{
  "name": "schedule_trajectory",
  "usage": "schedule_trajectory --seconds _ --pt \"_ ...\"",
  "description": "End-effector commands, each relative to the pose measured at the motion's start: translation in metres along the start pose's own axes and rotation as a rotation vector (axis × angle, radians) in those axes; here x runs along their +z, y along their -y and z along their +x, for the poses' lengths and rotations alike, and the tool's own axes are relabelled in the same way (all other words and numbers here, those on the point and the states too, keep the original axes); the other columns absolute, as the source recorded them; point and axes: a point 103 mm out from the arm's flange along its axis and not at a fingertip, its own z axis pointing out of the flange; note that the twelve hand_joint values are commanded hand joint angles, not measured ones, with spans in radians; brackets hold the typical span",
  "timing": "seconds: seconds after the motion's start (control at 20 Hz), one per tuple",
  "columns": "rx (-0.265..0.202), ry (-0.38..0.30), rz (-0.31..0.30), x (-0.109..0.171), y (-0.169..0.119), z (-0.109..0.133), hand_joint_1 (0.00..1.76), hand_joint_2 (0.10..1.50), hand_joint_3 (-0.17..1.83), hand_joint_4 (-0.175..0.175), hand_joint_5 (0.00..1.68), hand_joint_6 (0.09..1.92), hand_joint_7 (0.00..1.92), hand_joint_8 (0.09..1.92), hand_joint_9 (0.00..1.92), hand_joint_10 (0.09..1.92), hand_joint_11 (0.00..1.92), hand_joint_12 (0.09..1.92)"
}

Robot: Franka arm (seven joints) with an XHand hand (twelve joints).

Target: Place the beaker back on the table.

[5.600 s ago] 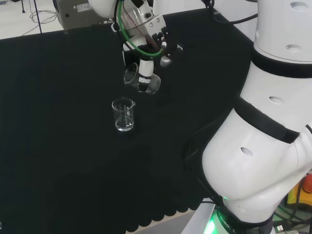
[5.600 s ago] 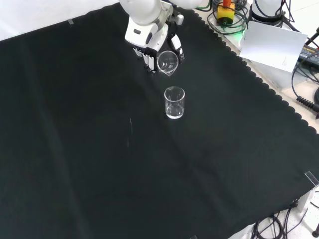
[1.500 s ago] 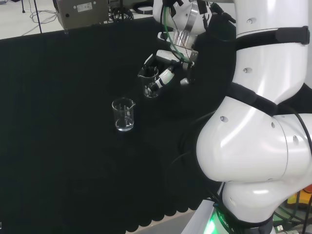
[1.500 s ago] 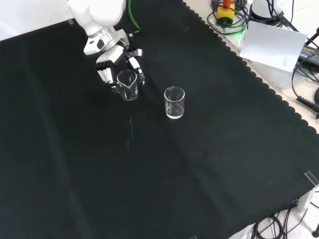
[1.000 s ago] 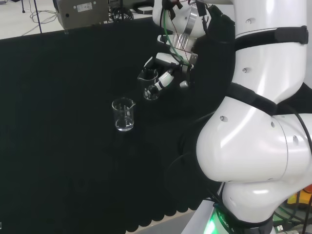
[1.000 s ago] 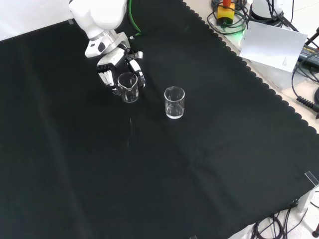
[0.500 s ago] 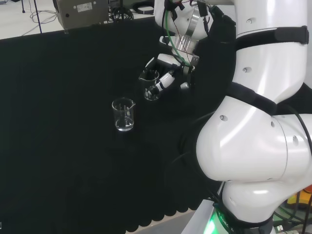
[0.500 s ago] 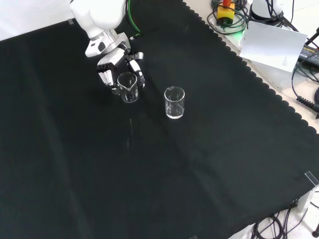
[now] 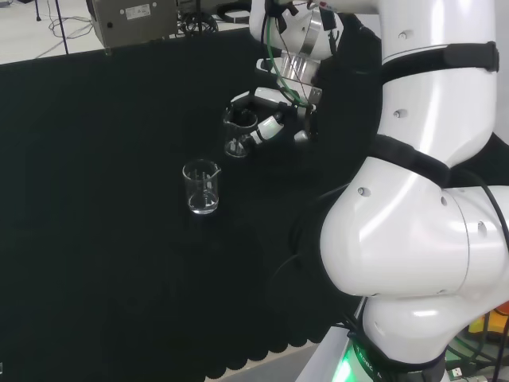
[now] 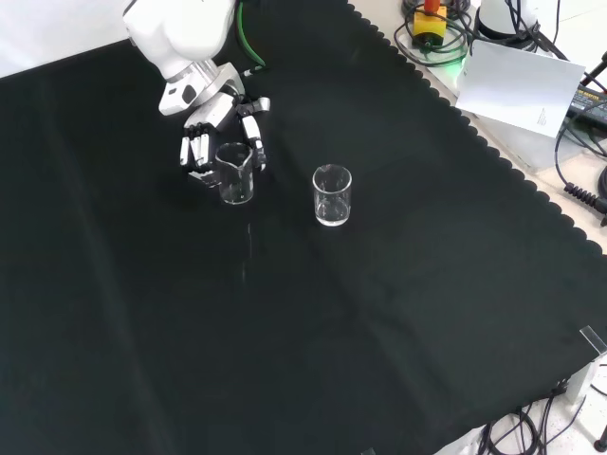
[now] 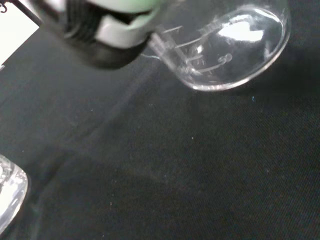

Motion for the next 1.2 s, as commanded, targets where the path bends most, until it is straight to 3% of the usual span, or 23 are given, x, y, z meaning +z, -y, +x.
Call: schedule_trajectory --seconds 0.05,0.2,0.55,0.75,1.2 --pt "0.032 -0.016 0.045 0.003 0.003 0.0 0.91 0.61 0.58 -0.069 0.42 0.61 0.53 0.74 0.73 0.41 0.33 1.35" --pt "0.035 -0.01 0.044 0.0 0.004 0.001 0.9 0.6 0.61 -0.073 0.41 0.57 0.51 0.75 0.63 0.6 0.31 1.36" --pt "0.038 0.016 0.025 -0.021 0.012 0.012 0.87 0.59 0.59 -0.08 0.38 0.52 0.45 0.75 0.56 0.66 0.27 1.38" --pt "0.028 0.045 0.017 -0.036 0.01 0.031 0.84 0.59 0.55 -0.083 0.33 0.4 0.3 0.76 0.47 0.71 0.19 1.4" --pt "0.04 0.117 -0.018 -0.079 0.04 0.082 0.84 0.59 0.55 -0.083 0.33 0.37 0.29 0.76 0.46 0.72 0.19 1.4"
